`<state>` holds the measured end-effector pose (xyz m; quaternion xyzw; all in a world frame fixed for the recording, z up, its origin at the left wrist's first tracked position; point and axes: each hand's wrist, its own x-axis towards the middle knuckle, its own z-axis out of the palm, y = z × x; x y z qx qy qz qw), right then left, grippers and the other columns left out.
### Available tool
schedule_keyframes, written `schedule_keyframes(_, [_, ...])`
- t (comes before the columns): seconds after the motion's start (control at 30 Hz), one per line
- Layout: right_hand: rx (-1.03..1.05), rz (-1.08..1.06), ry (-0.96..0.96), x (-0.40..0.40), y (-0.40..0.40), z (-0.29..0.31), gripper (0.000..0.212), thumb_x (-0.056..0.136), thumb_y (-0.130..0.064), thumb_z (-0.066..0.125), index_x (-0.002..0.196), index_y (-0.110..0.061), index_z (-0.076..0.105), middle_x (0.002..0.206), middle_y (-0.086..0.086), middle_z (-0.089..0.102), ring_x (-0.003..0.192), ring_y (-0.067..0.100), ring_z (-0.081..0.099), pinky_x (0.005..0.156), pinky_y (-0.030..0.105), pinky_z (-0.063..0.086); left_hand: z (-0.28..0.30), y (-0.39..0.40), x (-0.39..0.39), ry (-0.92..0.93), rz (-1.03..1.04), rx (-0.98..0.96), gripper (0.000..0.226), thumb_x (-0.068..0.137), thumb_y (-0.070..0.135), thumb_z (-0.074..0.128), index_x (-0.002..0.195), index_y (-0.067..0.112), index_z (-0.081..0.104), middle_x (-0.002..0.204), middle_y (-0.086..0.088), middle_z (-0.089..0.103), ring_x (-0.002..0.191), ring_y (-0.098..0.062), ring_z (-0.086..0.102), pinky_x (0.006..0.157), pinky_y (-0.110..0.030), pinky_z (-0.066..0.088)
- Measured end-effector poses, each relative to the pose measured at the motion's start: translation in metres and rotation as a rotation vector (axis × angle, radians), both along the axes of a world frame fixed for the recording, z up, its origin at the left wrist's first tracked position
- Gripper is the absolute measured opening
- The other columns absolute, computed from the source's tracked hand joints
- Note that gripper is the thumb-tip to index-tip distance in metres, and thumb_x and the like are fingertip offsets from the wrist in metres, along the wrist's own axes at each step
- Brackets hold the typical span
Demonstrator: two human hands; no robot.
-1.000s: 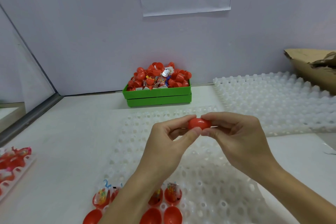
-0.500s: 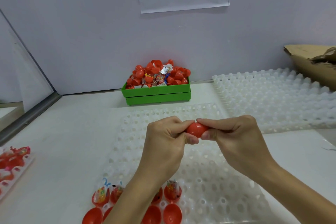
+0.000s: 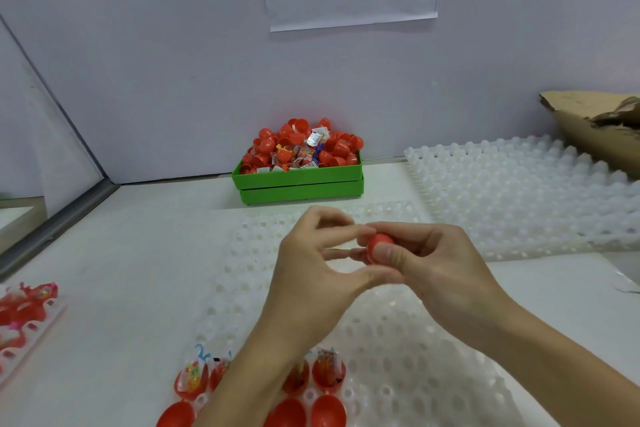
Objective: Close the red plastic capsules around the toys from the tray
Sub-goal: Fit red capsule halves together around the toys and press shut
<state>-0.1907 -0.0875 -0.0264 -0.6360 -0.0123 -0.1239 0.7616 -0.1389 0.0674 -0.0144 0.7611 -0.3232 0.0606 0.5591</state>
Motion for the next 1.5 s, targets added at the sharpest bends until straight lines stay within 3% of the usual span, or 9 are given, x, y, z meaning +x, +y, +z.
schedule_keyframes(0.1, [0.149,0.049,-0.028,0.001,-0.001,-0.001,0.042,0.067,-0.019,0.075,0.105,-0.002,0.074,0.101,0.021,0.074,0.096,0.033,0.073,0.082,0.032,0.059,-0.001,0.001,0.004,0.403,-0.188,-0.125,0.058,0.065,0.045,0.088,0.118,0.029,0.069,0.119,0.003,0.070,0.112,-0.009,0.065,0.088,-0.026,0.056])
schedule_keyframes(0.27, [0.073,0.073,-0.076,0.000,0.002,-0.004,0.043,0.074,-0.025,0.072,0.110,-0.002,0.072,0.103,0.020,0.074,0.102,0.033,0.071,0.089,0.036,0.058,-0.003,-0.005,0.000,0.662,-0.407,-0.341,0.042,0.077,0.028,0.075,0.113,0.006,0.071,0.110,-0.018,0.072,0.108,-0.029,0.068,0.089,-0.031,0.055])
schedule_keyframes(0.4, [-0.050,0.011,-0.134,0.002,0.006,-0.004,0.032,0.081,-0.021,0.065,0.106,-0.003,0.073,0.099,0.015,0.076,0.099,0.032,0.072,0.090,0.040,0.058,-0.004,-0.006,0.000,0.658,-0.377,-0.383,0.048,0.076,0.025,0.072,0.116,-0.001,0.067,0.109,-0.023,0.071,0.106,-0.032,0.069,0.088,-0.031,0.056])
schedule_keyframes(0.67, [0.006,0.032,-0.148,0.006,0.013,-0.006,0.027,0.087,-0.012,0.060,0.105,0.004,0.071,0.101,0.019,0.075,0.099,0.033,0.072,0.087,0.041,0.058,-0.007,-0.006,0.003,0.602,-0.288,-0.351,0.039,0.075,0.021,0.070,0.109,0.002,0.072,0.101,-0.020,0.074,0.099,-0.032,0.072,0.084,-0.034,0.059])
schedule_keyframes(0.8, [0.027,0.036,-0.192,0.006,0.014,-0.005,0.021,0.083,-0.013,0.063,0.098,-0.010,0.078,0.099,0.014,0.076,0.097,0.030,0.073,0.084,0.034,0.058,-0.006,-0.004,0.005,0.619,-0.317,-0.356,0.037,0.077,0.015,0.068,0.110,-0.001,0.071,0.103,-0.021,0.073,0.100,-0.032,0.071,0.086,-0.033,0.058])
schedule_keyframes(0.97, [-0.017,0.119,-0.201,0.006,0.005,0.005,0.033,0.085,-0.018,0.066,0.113,-0.003,0.071,0.110,0.015,0.073,0.106,0.033,0.069,0.092,0.039,0.057,0.004,0.002,0.007,0.720,-0.412,-0.425,0.039,0.085,0.019,0.060,0.116,-0.003,0.066,0.109,-0.022,0.071,0.104,-0.030,0.069,0.090,-0.033,0.056])
schedule_keyframes(1.13, [-0.181,0.047,-0.164,0.001,0.000,0.005,0.038,0.087,0.016,0.059,0.113,-0.009,0.070,0.108,0.005,0.076,0.105,0.021,0.071,0.095,0.035,0.055,0.003,-0.002,0.006,0.870,-0.384,-0.487,0.037,0.085,0.026,0.057,0.109,0.001,0.069,0.104,-0.019,0.069,0.089,-0.026,0.069,0.088,-0.037,0.058])
schedule_keyframes(1.3, [-0.274,-0.136,-0.190,0.001,-0.002,0.007,0.036,0.075,0.007,0.076,0.096,-0.023,0.076,0.090,0.001,0.078,0.086,0.018,0.075,0.081,0.027,0.060,-0.002,0.001,0.012,0.713,-0.204,-0.393,0.027,0.097,0.020,0.051,0.110,0.006,0.070,0.106,-0.016,0.073,0.098,-0.028,0.071,0.083,-0.034,0.059])
schedule_keyframes(1.5, [-0.324,-0.179,-0.166,0.000,-0.003,0.005,0.033,0.072,0.003,0.080,0.095,-0.022,0.075,0.089,-0.002,0.077,0.080,0.013,0.074,0.076,0.022,0.059,-0.006,-0.001,0.011,0.578,-0.157,-0.373,0.026,0.080,0.027,0.064,0.098,0.013,0.076,0.096,-0.013,0.075,0.094,-0.023,0.073,0.080,-0.027,0.058])
